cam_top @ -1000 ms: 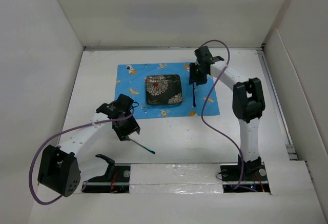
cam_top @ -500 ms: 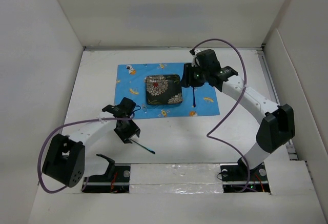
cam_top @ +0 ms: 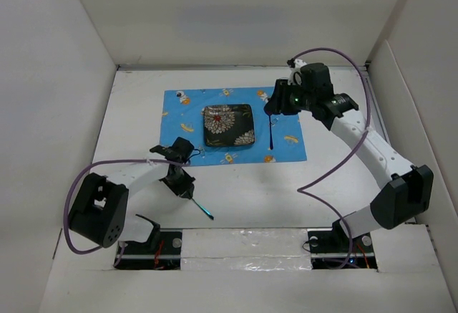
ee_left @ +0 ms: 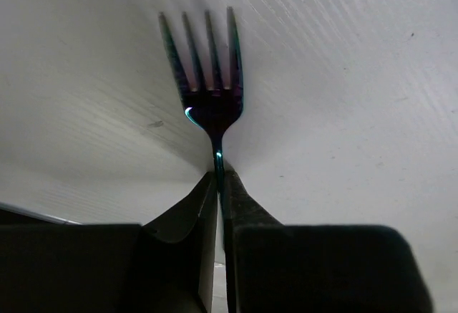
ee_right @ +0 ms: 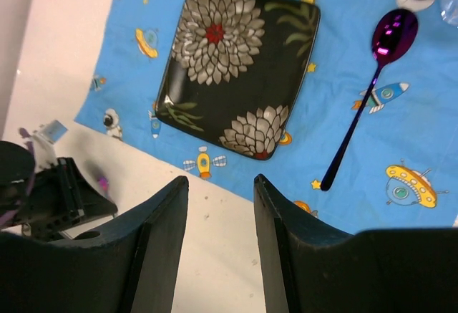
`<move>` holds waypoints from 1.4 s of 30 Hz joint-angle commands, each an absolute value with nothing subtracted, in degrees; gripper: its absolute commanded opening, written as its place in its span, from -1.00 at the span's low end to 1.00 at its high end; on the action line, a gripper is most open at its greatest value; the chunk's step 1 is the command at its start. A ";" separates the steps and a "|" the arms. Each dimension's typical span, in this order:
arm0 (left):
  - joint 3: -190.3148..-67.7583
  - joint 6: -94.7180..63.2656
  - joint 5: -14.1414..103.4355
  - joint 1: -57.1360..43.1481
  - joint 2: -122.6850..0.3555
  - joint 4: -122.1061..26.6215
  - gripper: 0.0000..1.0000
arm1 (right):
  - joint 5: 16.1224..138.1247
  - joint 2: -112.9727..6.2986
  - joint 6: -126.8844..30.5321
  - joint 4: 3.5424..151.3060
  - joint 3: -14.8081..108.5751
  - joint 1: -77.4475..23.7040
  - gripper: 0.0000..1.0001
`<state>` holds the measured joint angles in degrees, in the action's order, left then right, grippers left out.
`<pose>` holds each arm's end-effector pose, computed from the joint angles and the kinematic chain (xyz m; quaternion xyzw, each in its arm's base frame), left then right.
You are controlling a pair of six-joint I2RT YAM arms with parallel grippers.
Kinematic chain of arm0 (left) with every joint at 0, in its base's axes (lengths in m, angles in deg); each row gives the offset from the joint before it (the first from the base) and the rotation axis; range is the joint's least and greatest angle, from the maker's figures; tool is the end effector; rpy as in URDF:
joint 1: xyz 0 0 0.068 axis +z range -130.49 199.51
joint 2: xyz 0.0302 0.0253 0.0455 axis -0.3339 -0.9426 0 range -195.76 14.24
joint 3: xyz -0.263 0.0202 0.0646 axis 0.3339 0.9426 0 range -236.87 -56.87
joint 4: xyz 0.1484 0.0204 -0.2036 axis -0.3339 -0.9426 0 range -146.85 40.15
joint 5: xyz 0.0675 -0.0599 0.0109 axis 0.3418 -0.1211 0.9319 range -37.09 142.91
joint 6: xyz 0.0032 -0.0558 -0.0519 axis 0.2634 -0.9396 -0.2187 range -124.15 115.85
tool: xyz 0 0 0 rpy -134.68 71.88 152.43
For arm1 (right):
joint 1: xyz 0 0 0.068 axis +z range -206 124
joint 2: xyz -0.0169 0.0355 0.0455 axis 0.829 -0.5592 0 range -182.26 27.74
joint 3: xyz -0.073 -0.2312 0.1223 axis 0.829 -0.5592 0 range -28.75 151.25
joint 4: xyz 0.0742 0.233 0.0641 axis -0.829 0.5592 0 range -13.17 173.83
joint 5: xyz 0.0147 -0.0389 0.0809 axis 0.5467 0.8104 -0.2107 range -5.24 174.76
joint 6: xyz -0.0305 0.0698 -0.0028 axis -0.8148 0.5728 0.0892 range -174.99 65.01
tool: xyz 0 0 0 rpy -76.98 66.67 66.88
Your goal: Set the dinner table for one person
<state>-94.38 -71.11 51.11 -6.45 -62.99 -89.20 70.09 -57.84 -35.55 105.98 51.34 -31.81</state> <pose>0.1860 -0.0927 0.1292 -0.3472 0.9328 -0.0798 0.0543 0.3149 0.1593 0.3350 -0.0956 0.8751 0.2762 0.3857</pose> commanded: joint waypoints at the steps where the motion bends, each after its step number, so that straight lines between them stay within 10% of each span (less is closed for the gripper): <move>1: -92.37 -72.70 57.39 -7.21 -65.65 -85.79 -1.00 | 67.02 -54.70 -35.39 102.67 50.71 -32.88 -0.06; 11: -109.23 -64.05 63.88 -16.00 -59.14 -101.17 -1.00 | 65.78 -55.23 -35.04 102.58 50.09 -34.73 -0.06; 24: -159.31 -33.69 87.09 -12.05 -97.35 -105.74 -1.00 | 67.36 -52.59 -35.65 105.29 46.75 -35.26 -0.07; 42: -161.46 -20.67 75.77 -3.35 -103.27 -97.92 -1.00 | 69.64 -49.78 -36.89 109.35 43.58 -36.31 -0.08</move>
